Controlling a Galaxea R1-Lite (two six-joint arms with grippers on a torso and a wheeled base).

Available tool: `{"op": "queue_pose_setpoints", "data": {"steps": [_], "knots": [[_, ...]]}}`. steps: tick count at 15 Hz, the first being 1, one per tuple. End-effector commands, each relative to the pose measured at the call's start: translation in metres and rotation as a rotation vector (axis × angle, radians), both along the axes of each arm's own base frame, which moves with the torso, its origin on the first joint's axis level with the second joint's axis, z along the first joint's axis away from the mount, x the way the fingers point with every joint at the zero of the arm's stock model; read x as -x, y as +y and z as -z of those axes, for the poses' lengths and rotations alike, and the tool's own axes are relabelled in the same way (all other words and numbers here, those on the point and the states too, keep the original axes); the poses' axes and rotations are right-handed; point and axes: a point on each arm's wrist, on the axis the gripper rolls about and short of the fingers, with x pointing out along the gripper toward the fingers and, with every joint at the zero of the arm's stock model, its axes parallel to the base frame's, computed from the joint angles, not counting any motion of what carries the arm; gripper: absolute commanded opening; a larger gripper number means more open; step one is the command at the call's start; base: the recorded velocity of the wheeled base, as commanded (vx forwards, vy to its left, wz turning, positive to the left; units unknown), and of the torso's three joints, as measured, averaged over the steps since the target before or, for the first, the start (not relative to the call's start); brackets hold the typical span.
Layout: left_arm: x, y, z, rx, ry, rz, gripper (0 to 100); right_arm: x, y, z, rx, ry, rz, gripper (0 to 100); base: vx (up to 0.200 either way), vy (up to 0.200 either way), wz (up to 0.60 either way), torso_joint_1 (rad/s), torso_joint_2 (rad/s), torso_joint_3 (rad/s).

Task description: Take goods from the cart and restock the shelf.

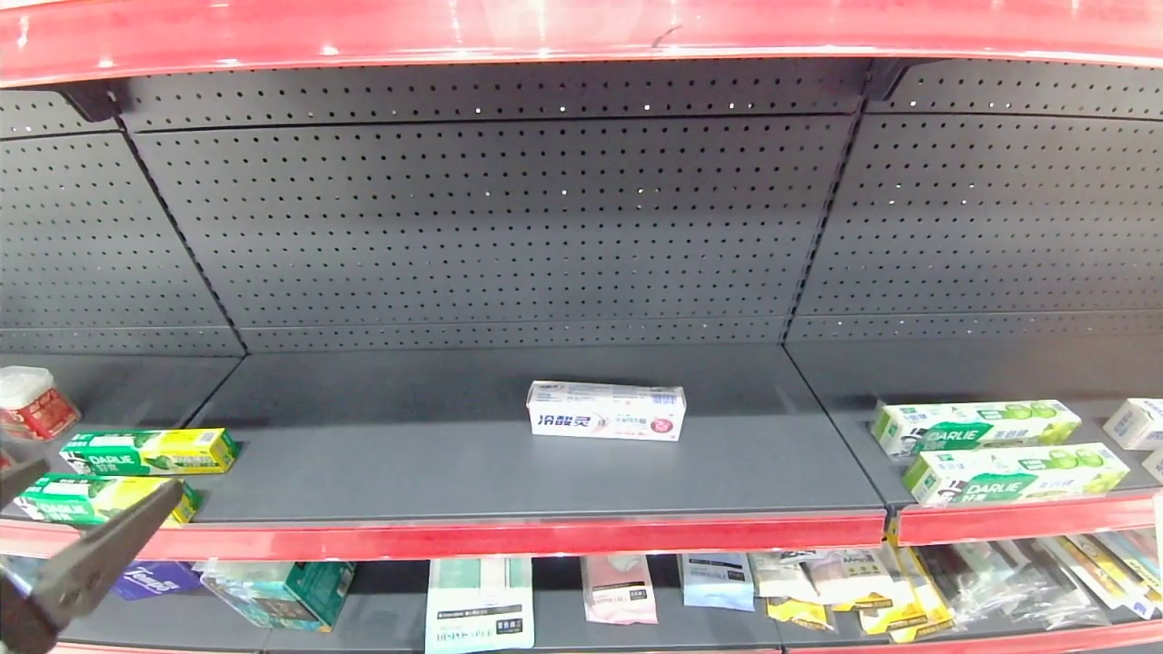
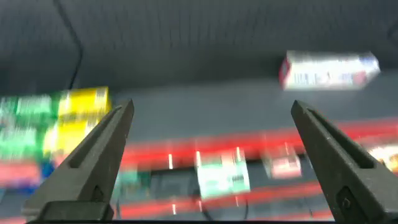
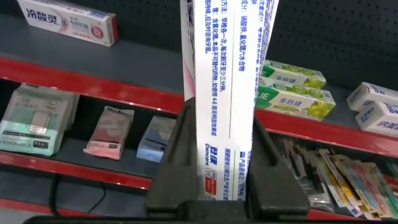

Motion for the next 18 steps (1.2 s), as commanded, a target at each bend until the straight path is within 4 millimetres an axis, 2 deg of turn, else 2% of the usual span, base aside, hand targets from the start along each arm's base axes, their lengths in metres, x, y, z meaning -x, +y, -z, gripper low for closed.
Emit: {"op": "queue_pose_setpoints", "data": {"steps": [1, 3, 5, 7, 10, 14, 15, 16, 18], "knots": [[-0.105, -0.016, 0.027, -0.025, 0.080, 0.025, 100, 0.002, 0.000, 0.001, 0.002, -0.018, -0.001, 0, 0.000, 0.000, 0.00, 0.000, 0.00, 0.000], [-0.144, -0.022, 0.037, -0.015, 0.134, 0.007, 100, 0.002, 0.000, 0.000, 0.001, -0.026, -0.002, 0, 0.000, 0.000, 0.00, 0.000, 0.00, 0.000], [-0.179, -0.043, 0.037, 0.065, 0.142, -0.043, 100, 0.002, 0.000, 0.000, -0.002, -0.026, -0.004, 0, 0.000, 0.000, 0.00, 0.000, 0.00, 0.000], [-0.204, -0.071, 0.054, 0.093, 0.186, -0.051, 100, 0.002, 0.000, 0.000, 0.001, -0.026, -0.010, 0, 0.000, 0.000, 0.00, 0.000, 0.00, 0.000], [-0.236, -0.099, 0.062, 0.168, 0.177, -0.026, 100, 0.002, 0.001, 0.001, -0.001, -0.023, -0.022, 0, 0.000, 0.000, 0.00, 0.000, 0.00, 0.000], [-0.267, -0.132, 0.078, 0.186, 0.179, 0.025, 100, 0.002, 0.001, 0.002, 0.000, -0.018, -0.024, 0, 0.000, 0.000, 0.00, 0.000, 0.00, 0.000], [-0.270, -0.138, 0.081, 0.185, 0.182, 0.035, 100, 0.002, 0.001, 0.002, 0.000, -0.018, -0.024, 0, 0.000, 0.000, 0.00, 0.000, 0.00, 0.000], [-0.277, -0.153, 0.085, 0.191, 0.182, 0.084, 100, 0.002, 0.001, 0.002, 0.001, -0.017, -0.024, 0, 0.000, 0.000, 0.00, 0.000, 0.00, 0.000], [-0.283, -0.171, 0.087, 0.192, 0.187, 0.140, 100, 0.002, 0.001, 0.002, 0.003, -0.018, -0.024, 0, 0.000, 0.000, 0.00, 0.000, 0.00, 0.000]]}}
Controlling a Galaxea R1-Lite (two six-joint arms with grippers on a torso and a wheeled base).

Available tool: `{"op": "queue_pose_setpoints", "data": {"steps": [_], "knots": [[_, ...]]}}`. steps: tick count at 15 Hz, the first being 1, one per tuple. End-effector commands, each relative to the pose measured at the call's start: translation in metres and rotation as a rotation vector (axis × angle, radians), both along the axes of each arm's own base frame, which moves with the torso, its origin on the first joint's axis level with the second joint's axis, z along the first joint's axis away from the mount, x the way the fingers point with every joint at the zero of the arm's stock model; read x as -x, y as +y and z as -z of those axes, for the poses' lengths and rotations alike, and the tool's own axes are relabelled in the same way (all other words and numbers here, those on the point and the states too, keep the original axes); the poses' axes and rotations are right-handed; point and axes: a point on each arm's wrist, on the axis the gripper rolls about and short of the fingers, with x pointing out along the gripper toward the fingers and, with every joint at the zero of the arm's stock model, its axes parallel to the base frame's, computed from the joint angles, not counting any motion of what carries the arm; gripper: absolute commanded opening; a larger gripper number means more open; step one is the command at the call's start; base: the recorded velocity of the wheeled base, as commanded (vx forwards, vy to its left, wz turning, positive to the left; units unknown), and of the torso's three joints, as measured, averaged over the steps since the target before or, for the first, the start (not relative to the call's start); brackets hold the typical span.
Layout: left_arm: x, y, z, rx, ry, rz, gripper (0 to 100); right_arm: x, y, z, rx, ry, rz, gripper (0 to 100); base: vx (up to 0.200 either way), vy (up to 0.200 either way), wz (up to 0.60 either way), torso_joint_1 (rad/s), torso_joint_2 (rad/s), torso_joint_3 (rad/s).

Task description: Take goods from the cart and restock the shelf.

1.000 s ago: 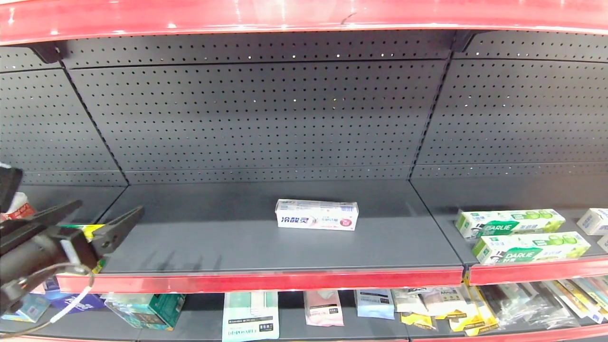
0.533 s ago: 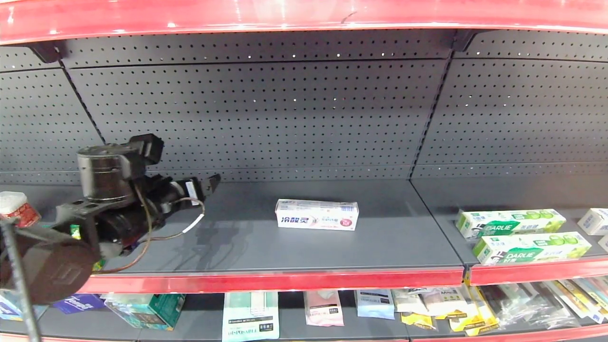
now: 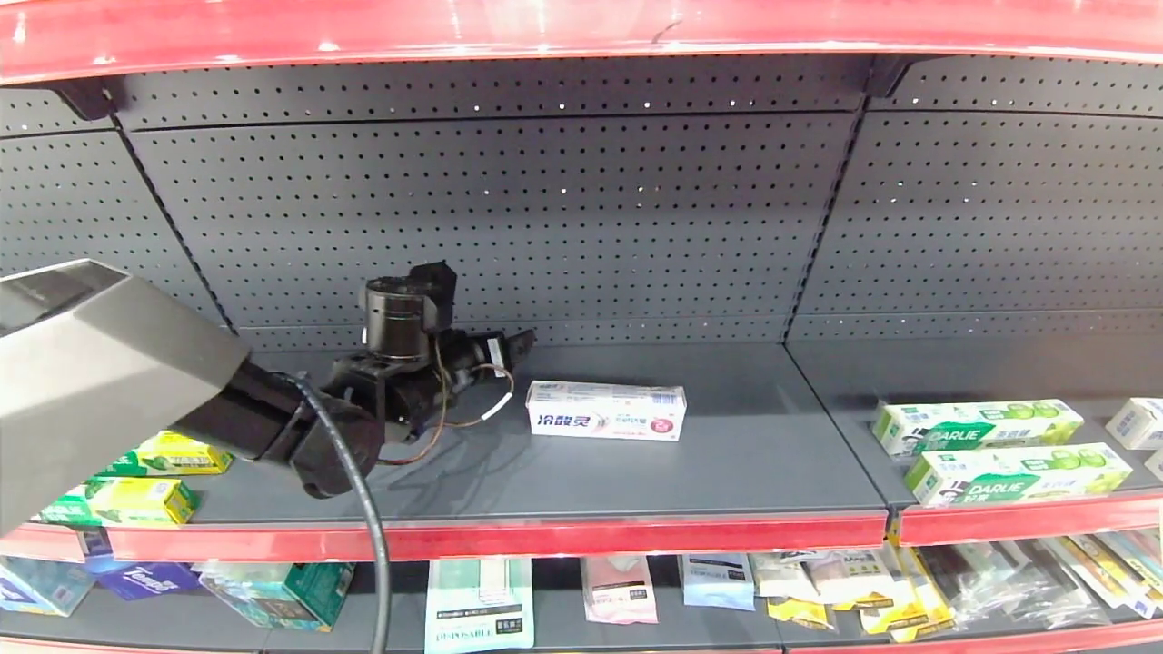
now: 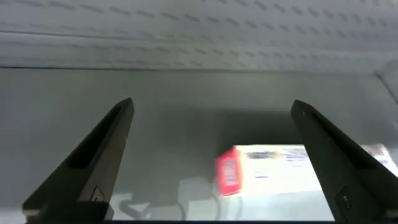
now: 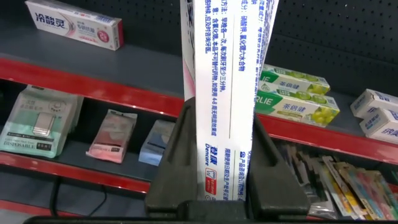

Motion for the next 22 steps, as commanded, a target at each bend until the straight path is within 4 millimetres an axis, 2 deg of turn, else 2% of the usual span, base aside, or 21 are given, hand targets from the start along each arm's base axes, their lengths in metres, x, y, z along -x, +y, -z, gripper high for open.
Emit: {"op": "queue_pose_setpoints", "data": {"steps": [1, 6, 9, 17, 22], "knots": [[-0.007, -0.015, 0.013, -0.008, 0.021, 0.031, 100, -0.001, 0.000, 0.000, 0.001, 0.005, 0.000, 0, 0.000, 0.000, 0.00, 0.000, 0.00, 0.000], [-0.032, -0.052, -0.002, 0.010, 0.014, 0.125, 100, -0.001, 0.000, 0.000, 0.003, 0.003, 0.000, 0, 0.000, 0.000, 0.00, 0.001, 0.01, 0.000], [-0.026, -0.071, -0.004, 0.007, 0.048, 0.211, 100, 0.000, 0.000, -0.001, 0.001, -0.002, 0.000, 0, 0.000, 0.000, 0.00, 0.000, 0.00, 0.000], [-0.047, -0.108, 0.018, -0.014, 0.055, 0.210, 100, 0.000, 0.000, -0.003, 0.002, -0.009, 0.000, 0, 0.000, 0.000, 0.00, 0.000, 0.00, 0.000], [-0.055, -0.119, 0.025, -0.026, 0.059, 0.192, 100, 0.000, 0.000, -0.003, 0.004, -0.009, 0.000, 0, 0.000, 0.000, 0.00, 0.000, 0.00, 0.000]]}}
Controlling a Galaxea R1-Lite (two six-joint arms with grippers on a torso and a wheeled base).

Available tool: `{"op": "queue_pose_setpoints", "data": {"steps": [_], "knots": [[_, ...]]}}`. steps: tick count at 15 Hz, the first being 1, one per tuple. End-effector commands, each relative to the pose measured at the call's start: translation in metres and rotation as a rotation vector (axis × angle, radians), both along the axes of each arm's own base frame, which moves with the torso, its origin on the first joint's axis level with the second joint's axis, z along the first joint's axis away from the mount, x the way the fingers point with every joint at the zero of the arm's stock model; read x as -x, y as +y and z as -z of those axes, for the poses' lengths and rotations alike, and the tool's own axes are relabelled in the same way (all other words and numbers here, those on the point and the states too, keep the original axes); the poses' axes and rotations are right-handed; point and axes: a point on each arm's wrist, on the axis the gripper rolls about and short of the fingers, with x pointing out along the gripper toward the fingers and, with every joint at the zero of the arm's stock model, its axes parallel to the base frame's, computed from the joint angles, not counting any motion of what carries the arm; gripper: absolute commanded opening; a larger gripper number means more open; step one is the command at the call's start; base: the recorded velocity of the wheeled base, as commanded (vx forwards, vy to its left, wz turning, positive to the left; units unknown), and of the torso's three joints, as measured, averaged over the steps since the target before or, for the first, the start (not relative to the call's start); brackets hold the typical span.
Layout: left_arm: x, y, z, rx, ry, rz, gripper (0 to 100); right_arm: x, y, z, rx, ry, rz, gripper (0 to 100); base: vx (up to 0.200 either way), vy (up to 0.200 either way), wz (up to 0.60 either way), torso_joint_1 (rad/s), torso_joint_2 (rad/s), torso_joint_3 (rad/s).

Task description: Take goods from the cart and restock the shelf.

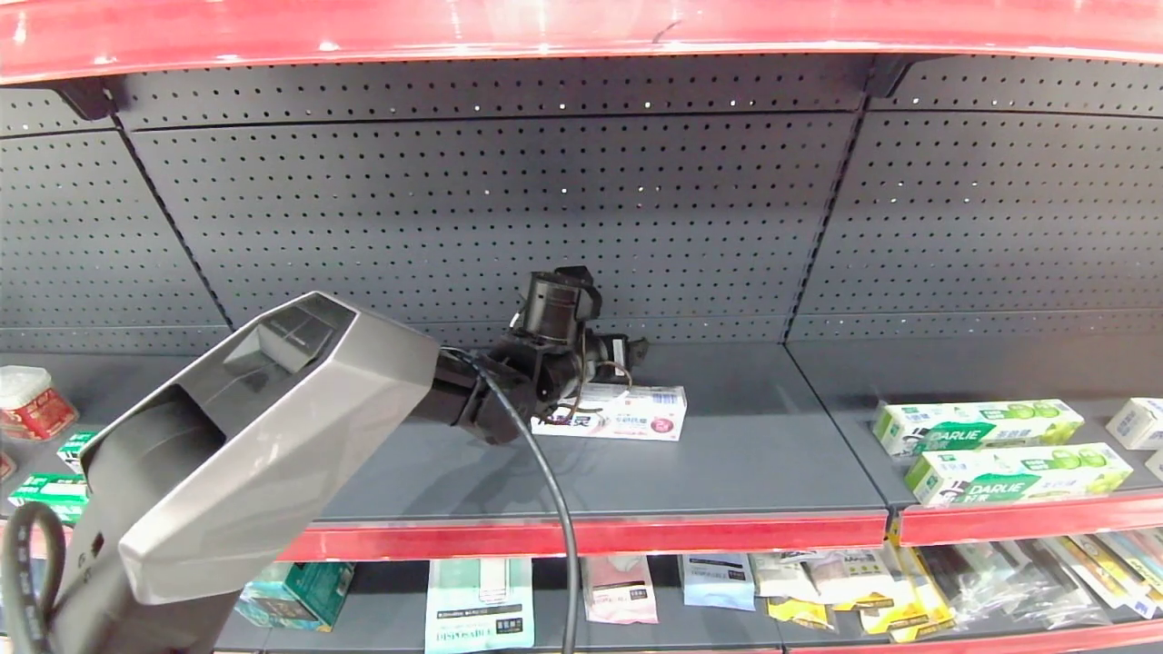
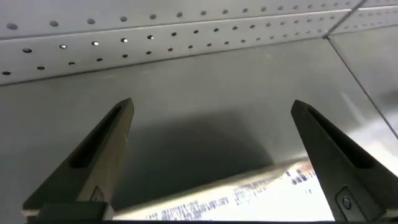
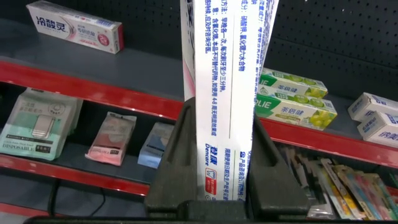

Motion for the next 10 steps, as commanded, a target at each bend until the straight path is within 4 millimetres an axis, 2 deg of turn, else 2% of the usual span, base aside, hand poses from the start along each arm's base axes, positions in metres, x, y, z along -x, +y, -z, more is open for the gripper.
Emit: {"op": "queue_pose_setpoints", "data": {"steps": [1, 3, 7, 10], "knots": [[-0.006, -0.006, 0.008, -0.006, 0.000, -0.011, 100, 0.000, 0.000, 0.000, 0.000, 0.004, 0.000, 0, 0.000, 0.000, 0.00, 0.000, 0.00, 0.000], [-0.012, -0.010, 0.012, -0.012, -0.005, -0.033, 100, 0.000, 0.000, 0.000, 0.000, 0.005, 0.000, 0, 0.000, 0.000, 0.00, 0.000, 0.00, 0.000], [-0.009, -0.022, 0.016, -0.026, 0.013, -0.014, 100, 0.000, 0.000, 0.001, 0.012, 0.004, 0.000, 0, 0.000, 0.000, 0.00, 0.000, 0.00, 0.000], [-0.018, -0.033, 0.019, -0.027, 0.006, -0.020, 100, -0.001, 0.000, 0.002, 0.012, 0.009, 0.000, 0, 0.000, 0.000, 0.00, 0.000, 0.00, 0.000]]}}
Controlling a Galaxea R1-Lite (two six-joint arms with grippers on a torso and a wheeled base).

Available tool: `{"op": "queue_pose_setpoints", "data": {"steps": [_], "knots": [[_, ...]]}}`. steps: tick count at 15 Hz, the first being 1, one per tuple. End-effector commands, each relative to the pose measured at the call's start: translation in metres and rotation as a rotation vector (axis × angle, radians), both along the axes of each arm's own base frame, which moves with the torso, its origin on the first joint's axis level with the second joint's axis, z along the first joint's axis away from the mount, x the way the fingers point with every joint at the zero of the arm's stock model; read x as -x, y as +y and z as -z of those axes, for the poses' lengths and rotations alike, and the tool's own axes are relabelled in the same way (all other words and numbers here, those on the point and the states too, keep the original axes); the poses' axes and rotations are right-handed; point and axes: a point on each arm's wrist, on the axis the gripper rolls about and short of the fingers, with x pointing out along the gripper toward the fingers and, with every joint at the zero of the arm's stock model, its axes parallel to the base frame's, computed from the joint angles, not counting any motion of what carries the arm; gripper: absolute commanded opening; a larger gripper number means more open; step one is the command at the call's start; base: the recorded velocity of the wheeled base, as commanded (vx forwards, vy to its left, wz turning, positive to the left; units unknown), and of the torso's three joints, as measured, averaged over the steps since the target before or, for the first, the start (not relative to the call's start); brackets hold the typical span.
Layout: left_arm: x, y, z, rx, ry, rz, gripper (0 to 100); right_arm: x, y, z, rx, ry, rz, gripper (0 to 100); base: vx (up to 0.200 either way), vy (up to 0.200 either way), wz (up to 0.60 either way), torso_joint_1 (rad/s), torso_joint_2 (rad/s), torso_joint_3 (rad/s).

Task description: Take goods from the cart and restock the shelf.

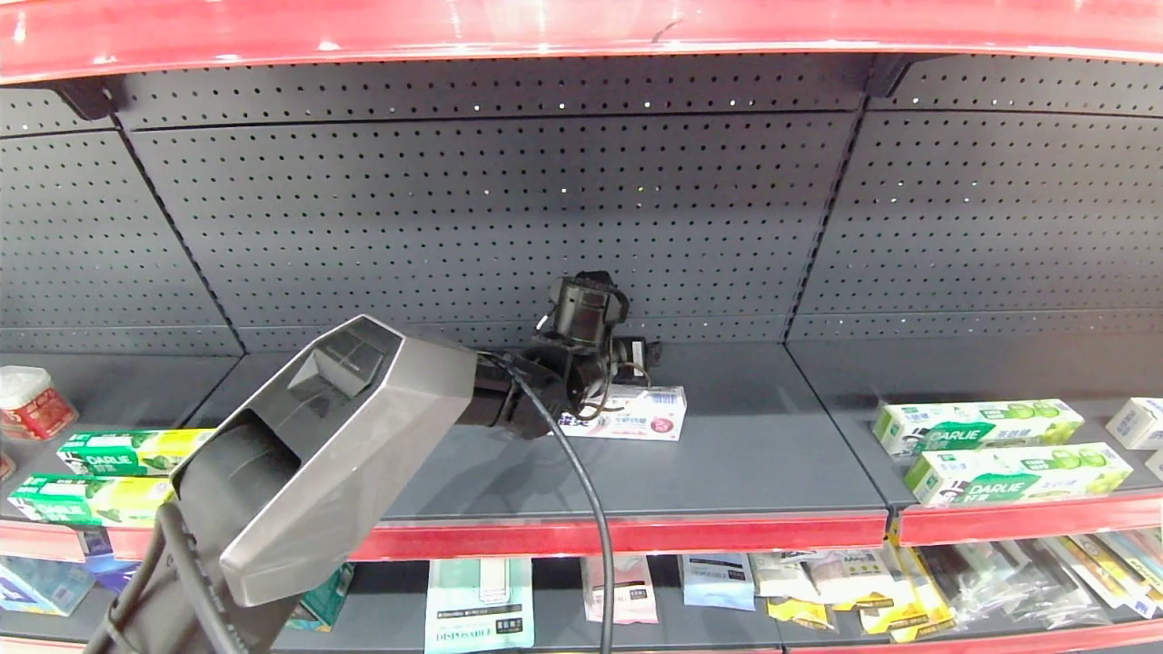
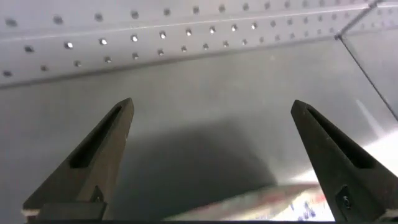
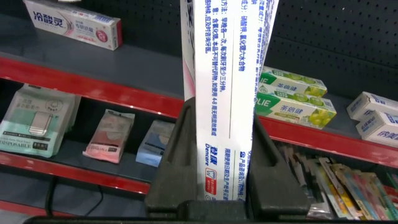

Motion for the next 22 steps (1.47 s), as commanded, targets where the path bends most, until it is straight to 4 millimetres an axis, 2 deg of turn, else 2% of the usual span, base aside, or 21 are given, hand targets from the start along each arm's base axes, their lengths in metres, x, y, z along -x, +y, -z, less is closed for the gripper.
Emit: {"op": "queue_pose_setpoints", "data": {"steps": [1, 3, 10, 13, 18, 22], "knots": [[-0.005, -0.008, 0.007, -0.005, -0.004, -0.009, 100, 0.000, 0.000, 0.000, 0.001, 0.002, 0.000, 0, 0.000, 0.000, 0.00, 0.000, 0.00, 0.000], [-0.010, -0.011, 0.010, -0.009, -0.015, -0.036, 100, 0.000, 0.000, 0.000, 0.001, 0.000, 0.000, 0, 0.000, 0.000, 0.00, 0.000, 0.00, 0.000], [-0.006, -0.015, 0.013, -0.004, 0.024, -0.045, 100, 0.000, 0.000, -0.001, -0.001, -0.003, 0.001, 0, 0.000, 0.000, 0.00, 0.000, 0.00, 0.000], [-0.005, -0.014, 0.013, -0.018, 0.047, -0.047, 100, 0.000, 0.000, -0.003, 0.000, -0.009, 0.001, 0, 0.000, 0.000, 0.00, 0.000, 0.00, 0.000], [-0.001, -0.010, 0.003, -0.031, 0.074, -0.048, 100, 0.001, 0.000, -0.003, 0.000, -0.010, 0.001, 0, 0.000, 0.000, 0.00, 0.000, 0.00, 0.000], [0.004, -0.008, 0.006, -0.038, 0.103, -0.026, 100, 0.001, 0.000, -0.004, -0.001, -0.015, 0.001, 0, 0.000, 0.000, 0.00, 0.000, 0.00, 0.000]]}}
